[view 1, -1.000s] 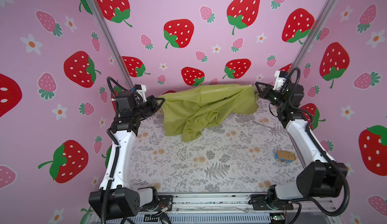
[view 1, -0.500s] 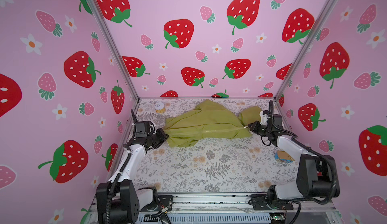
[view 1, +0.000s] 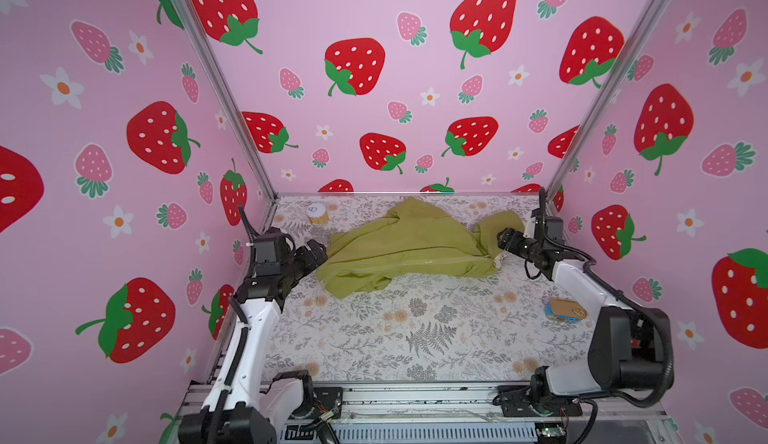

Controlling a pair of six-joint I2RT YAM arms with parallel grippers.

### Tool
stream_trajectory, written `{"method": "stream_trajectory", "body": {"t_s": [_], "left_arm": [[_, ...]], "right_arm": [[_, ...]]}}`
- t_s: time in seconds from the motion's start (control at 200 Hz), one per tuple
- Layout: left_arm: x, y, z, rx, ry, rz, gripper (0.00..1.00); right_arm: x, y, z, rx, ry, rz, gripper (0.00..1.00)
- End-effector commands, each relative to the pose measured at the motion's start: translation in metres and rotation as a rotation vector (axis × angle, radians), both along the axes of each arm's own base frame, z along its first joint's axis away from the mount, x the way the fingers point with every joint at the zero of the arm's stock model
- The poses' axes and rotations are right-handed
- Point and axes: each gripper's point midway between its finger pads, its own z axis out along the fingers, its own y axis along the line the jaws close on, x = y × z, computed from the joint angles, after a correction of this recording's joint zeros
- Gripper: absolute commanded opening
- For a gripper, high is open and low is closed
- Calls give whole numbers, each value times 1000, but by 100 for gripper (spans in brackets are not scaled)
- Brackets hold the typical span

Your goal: Zip up the jacket

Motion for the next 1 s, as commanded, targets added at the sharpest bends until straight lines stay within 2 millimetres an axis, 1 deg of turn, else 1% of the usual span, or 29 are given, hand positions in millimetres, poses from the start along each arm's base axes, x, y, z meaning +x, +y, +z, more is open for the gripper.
{"method": "stream_trajectory", "body": {"t_s": [0.0, 0.04, 0.055, 0.065, 0.105, 0.13, 0.135, 0.175, 0.2, 0.23, 0.28, 0.315, 0.335, 0.37, 0.42, 0.54, 0.59, 0.63, 0.7, 0.77, 0.8, 0.825, 0.85, 0.875, 0.9, 0.905, 0.94, 0.98, 0.995], "left_arm": [[-3, 31, 54, 188, -218, 118, 99], [-2, 33, 63, 233, -304, 119, 99], [-1, 32, 68, 252, -347, 108, 99], [-1, 31, 71, 266, -374, 99, 99], [-2, 27, 82, 328, -481, 63, 99], [-4, 26, 84, 352, -522, 59, 99], [-4, 26, 87, 355, -541, 63, 99], [-9, 33, 88, 352, -590, 117, 99], [-12, 40, 84, 344, -590, 170, 99], [-15, 48, 86, 345, -611, 220, 99], [-14, 55, 80, 384, -590, 253, 99], [-10, 57, 68, 423, -541, 238, 99], [-7, 57, 59, 441, -509, 229, 99], [-2, 60, 42, 466, -447, 223, 99], [4, 63, 17, 498, -370, 214, 99], [15, 66, -37, 553, -258, 202, 99], [22, 67, -58, 560, -203, 192, 99], [27, 67, -73, 562, -171, 185, 99], [41, 61, -91, 578, -160, 160, 99], [54, 48, -113, 573, -137, 114, 99], [61, 43, -115, 584, -147, 103, 99], [64, 30, -118, 614, -128, 46, 100], [70, 20, -115, 659, -149, 12, 99], [73, 11, -115, 704, -175, -12, 99], [73, 3, -125, 729, -172, -44, 99], [75, 2, -122, 733, -192, -42, 99], [73, 2, -122, 760, -226, -21, 100], [66, 5, -126, 725, -200, -25, 98], [65, 7, -125, 709, -207, -18, 98]], "right_arm": [[-4, -47, 47, -142, -118, -216, 86], [-7, -50, 61, -144, -191, -231, 88], [-7, -48, 67, -145, -227, -216, 98], [-7, -47, 72, -148, -251, -207, 100], [-11, -42, 84, -163, -316, -166, 99], [-14, -44, 92, -162, -361, -182, 99], [-15, -45, 93, -161, -368, -185, 99], [-24, -57, 100, -156, -418, -267, 99], [-30, -68, 103, -143, -456, -335, 100], [-38, -74, 109, -131, -512, -377, 99], [-47, -73, 118, -202, -611, -345, 99], [-53, -66, 123, -278, -682, -283, 99], [-56, -67, 118, -303, -697, -280, 99], [-60, -76, 110, -321, -696, -329, 99], [-60, -85, 88, -367, -630, -367, 99], [-56, -88, 27, -433, -488, -351, 99], [-57, -86, 6, -438, -460, -348, 99], [-56, -84, -5, -442, -455, -342, 99], [-52, -76, -21, -476, -450, -314, 99], [-46, -68, -33, -513, -455, -280, 99], [-45, -65, -36, -519, -469, -269, 99], [-43, -63, -37, -518, -485, -261, 99], [-39, -61, -36, -521, -492, -251, 99], [-34, -57, -39, -523, -464, -228, 99], [-32, -55, -46, -522, -430, -207, 99], [-32, -55, -47, -524, -429, -206, 99], [-34, -53, -45, -527, -459, -191, 99], [-41, -48, -50, -516, -474, -156, 99], [-45, -48, -48, -517, -509, -158, 99]]}}
